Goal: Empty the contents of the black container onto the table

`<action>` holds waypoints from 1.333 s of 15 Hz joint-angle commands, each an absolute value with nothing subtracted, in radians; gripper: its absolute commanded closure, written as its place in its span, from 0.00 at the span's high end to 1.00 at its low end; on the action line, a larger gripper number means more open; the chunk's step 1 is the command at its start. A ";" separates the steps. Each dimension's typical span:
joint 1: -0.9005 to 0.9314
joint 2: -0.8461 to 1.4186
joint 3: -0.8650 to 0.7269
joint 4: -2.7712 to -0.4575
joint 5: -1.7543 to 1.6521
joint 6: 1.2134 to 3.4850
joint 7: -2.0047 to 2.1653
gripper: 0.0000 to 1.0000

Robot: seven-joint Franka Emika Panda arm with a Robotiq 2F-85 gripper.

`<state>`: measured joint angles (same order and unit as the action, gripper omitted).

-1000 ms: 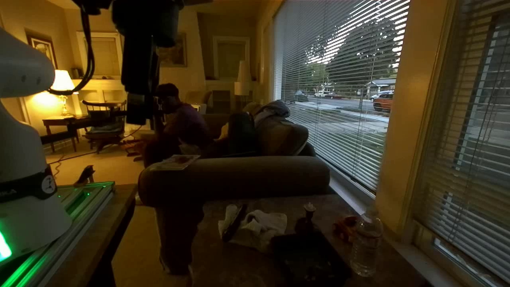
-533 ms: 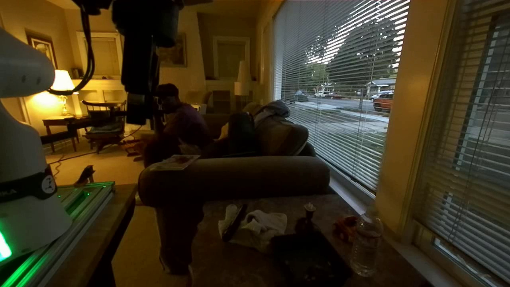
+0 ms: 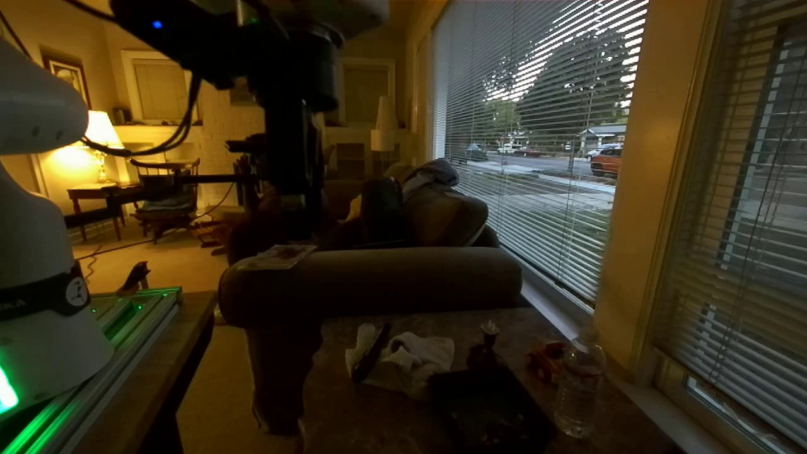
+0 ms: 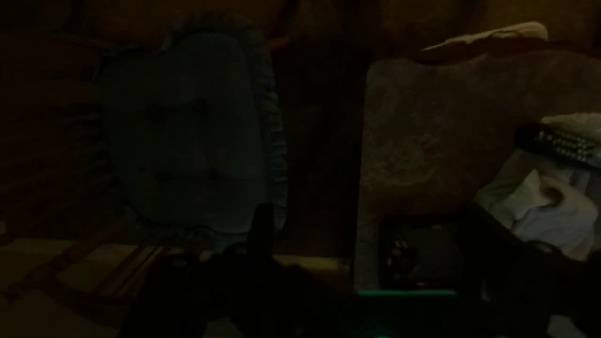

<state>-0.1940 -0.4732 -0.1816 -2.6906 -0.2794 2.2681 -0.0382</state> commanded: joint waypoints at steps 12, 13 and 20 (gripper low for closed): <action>-0.190 -0.054 -0.175 -2.557 -0.217 2.550 -0.018 1.00; -0.189 -0.028 -0.179 -2.555 -0.180 2.576 -0.041 1.00; -0.207 0.276 -0.105 -2.422 0.141 2.805 -0.197 1.00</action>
